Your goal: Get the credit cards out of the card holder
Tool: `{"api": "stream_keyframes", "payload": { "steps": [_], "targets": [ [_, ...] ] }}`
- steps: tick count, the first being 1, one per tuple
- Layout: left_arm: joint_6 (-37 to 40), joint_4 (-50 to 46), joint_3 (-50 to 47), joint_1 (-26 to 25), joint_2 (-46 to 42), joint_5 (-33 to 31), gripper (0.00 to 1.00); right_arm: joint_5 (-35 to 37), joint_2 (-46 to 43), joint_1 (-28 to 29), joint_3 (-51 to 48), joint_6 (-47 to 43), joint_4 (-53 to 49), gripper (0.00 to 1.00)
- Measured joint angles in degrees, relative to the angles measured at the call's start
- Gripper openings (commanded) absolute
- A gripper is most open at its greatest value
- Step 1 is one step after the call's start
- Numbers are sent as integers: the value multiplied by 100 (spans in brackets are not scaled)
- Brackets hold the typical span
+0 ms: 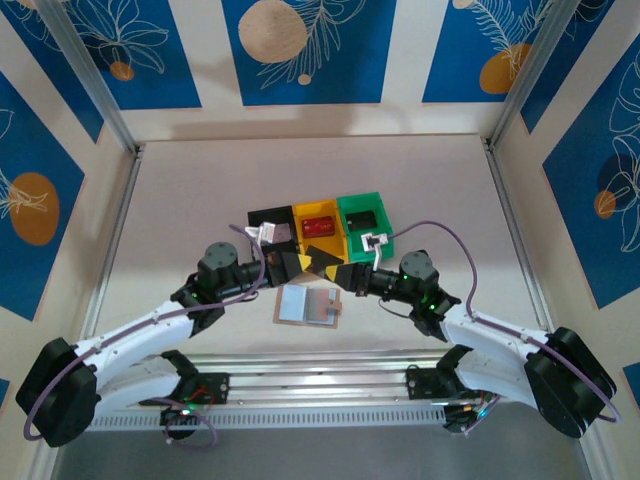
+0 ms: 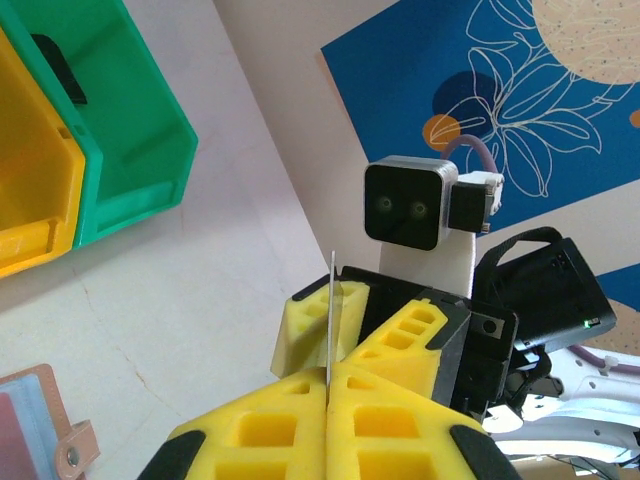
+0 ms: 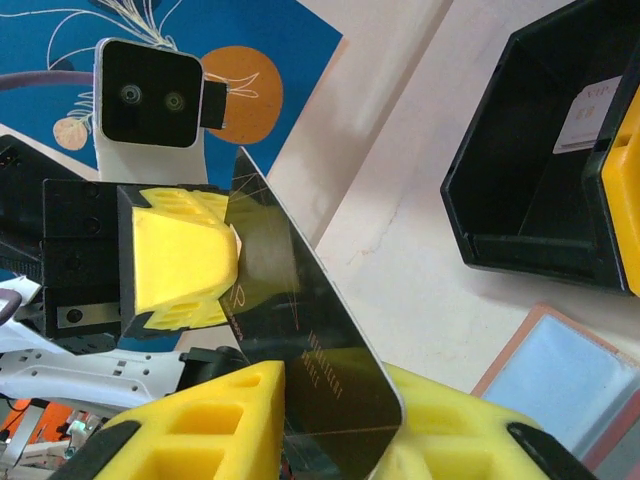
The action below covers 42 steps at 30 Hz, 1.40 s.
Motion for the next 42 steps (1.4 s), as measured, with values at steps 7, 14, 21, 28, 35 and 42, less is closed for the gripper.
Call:
{"api": "stream_keyframes", "payload": {
  "steps": [7, 14, 21, 28, 35, 42],
  "targets": [
    [0, 59, -79, 0, 0, -28, 0, -81, -22, 11, 0, -22, 37, 16],
    [2, 175, -118, -2, 61, -72, 7, -87, -138, 9, 0, -116, -22, 0],
    [52, 129, -118, -7, 66, -70, 25, -83, -260, 9, 2, -168, -107, 0],
    [728, -951, 240, 74, -136, -26, 54, -35, -450, -79, 76, -330, -828, 0],
    [1410, -1888, 833, 212, -610, -24, 100, 50, -699, -278, 142, -538, -1604, 0],
    [2564, -3674, 2146, 444, -584, -289, 100, 114, -697, -426, 592, -828, -2736, 0]
  ]
}}
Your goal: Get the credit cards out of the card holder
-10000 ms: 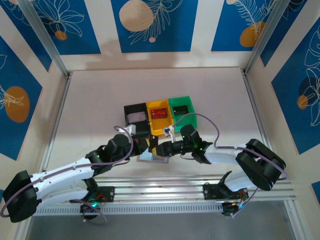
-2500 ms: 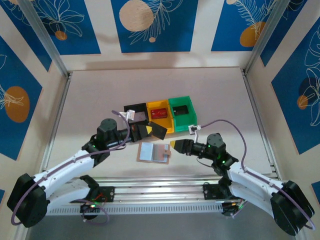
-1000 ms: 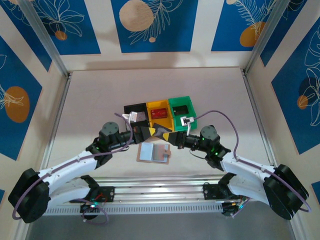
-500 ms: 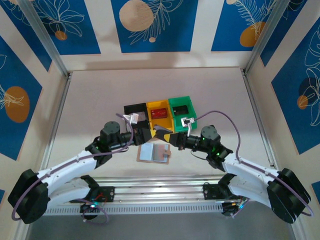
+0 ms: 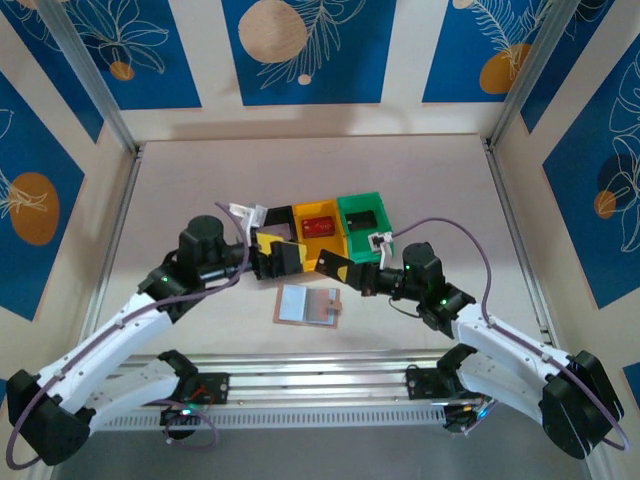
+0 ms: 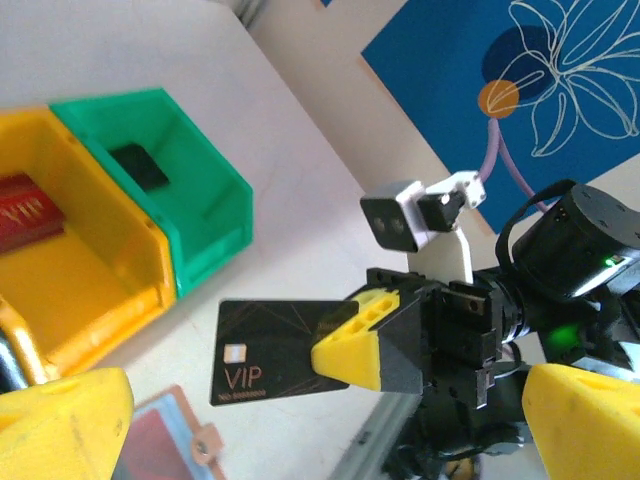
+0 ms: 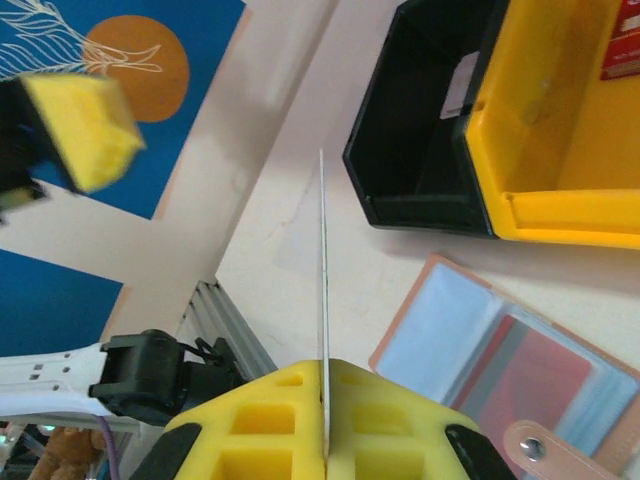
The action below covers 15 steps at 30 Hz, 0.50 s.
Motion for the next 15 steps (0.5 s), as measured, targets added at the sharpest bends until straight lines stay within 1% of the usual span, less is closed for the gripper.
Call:
{"api": "stream_keyframes", "payload": {
  "steps": [2, 4, 7, 9, 12, 15],
  "targets": [
    [326, -382, 446, 48, 37, -203, 100, 20, 0, -57, 127, -87, -302, 0],
    [595, -605, 732, 72, 52, -560, 100, 44, 4, -144, 269, -170, -638, 0],
    [809, -791, 804, 116, 46, -1410, 100, 59, 120, -348, 605, -323, -1235, 0],
    [828, -734, 636, 164, 28, -2142, 100, 61, 280, -498, 933, -459, -1683, 0],
    [866, -380, 107, 262, -74, -3060, 100, 59, 417, -660, 1333, -627, -2260, 0],
    [1043, -315, -105, 402, 37, -3681, 100, 61, 433, -785, 1611, -811, -2796, 0]
  ]
}}
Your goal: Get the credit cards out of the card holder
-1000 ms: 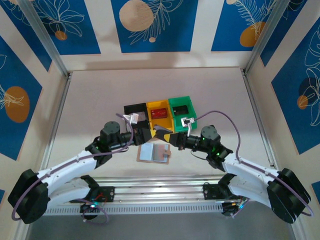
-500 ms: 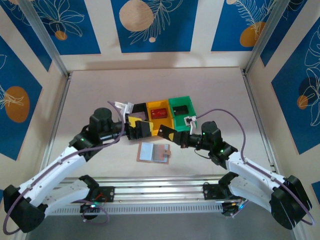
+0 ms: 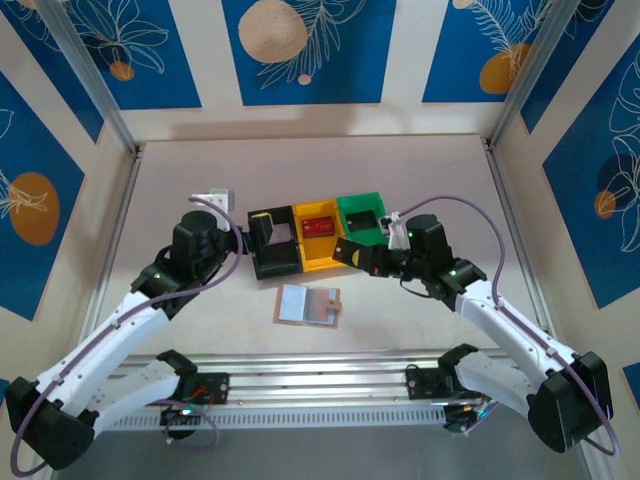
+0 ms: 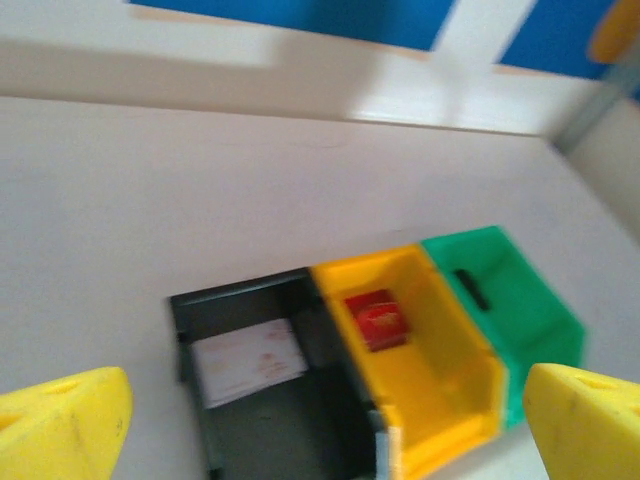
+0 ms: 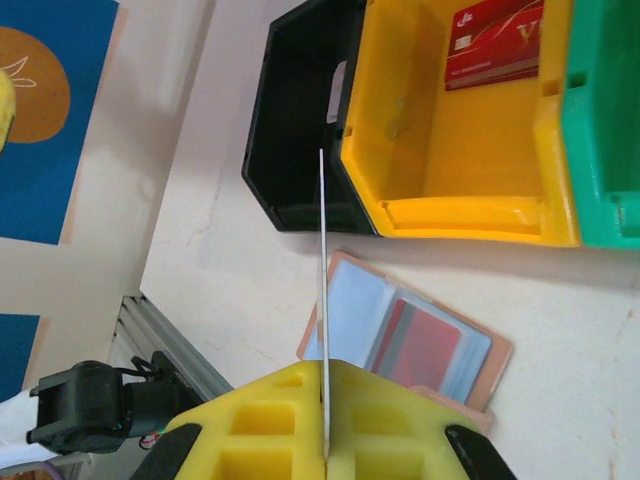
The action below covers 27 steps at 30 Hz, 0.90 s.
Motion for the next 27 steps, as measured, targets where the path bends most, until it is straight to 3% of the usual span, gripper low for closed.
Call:
{"api": "stream_keyframes", "payload": {
  "steps": [9, 17, 27],
  "targets": [
    [678, 553, -505, 52, 197, -927, 100, 238, 63, -485, 789, -643, -1410, 0],
    [1073, 664, -811, 15, 337, -1237, 100, 424, 358, -1045, 1456, -1012, -2179, 0],
    [1364, 820, -863, -186, 393, -1331, 100, 782, 678, -1325, 1858, -1239, -2627, 0]
  ]
}}
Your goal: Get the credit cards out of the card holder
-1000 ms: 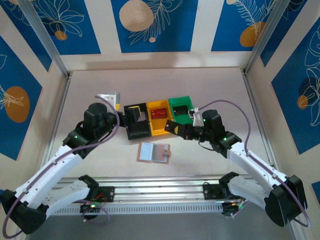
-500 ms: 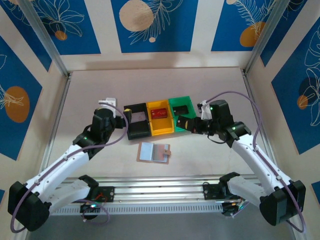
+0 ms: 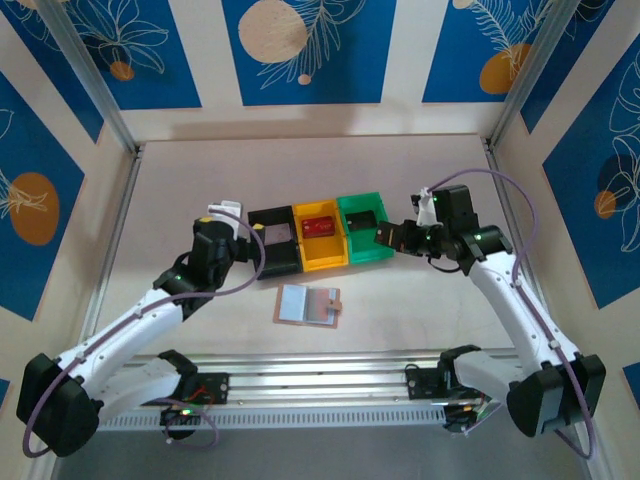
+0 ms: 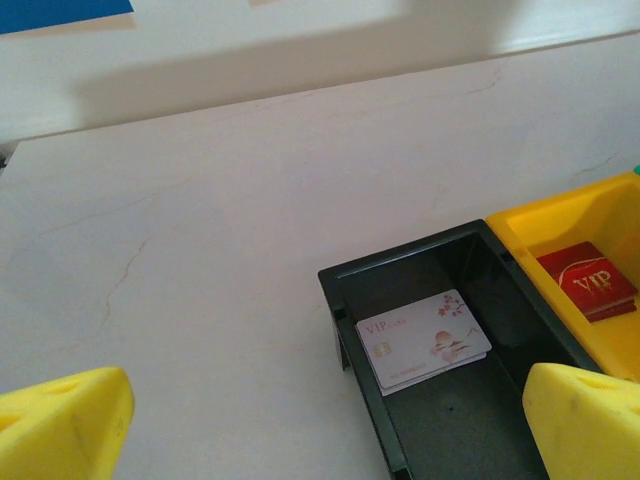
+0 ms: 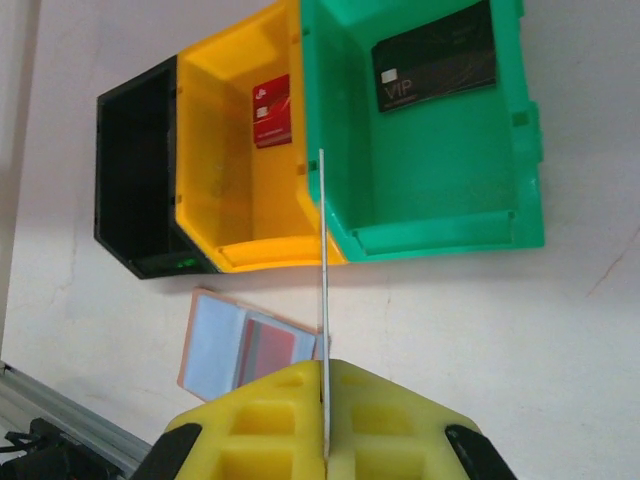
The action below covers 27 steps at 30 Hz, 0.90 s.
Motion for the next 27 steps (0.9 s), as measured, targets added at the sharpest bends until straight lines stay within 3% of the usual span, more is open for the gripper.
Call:
{"api": "stream_keyframes", "payload": {
  "steps": [27],
  "targets": [
    [157, 31, -9, -125, 299, 42, 100, 223, 1091, -184, 249, -197, -37, 0]
  ]
}}
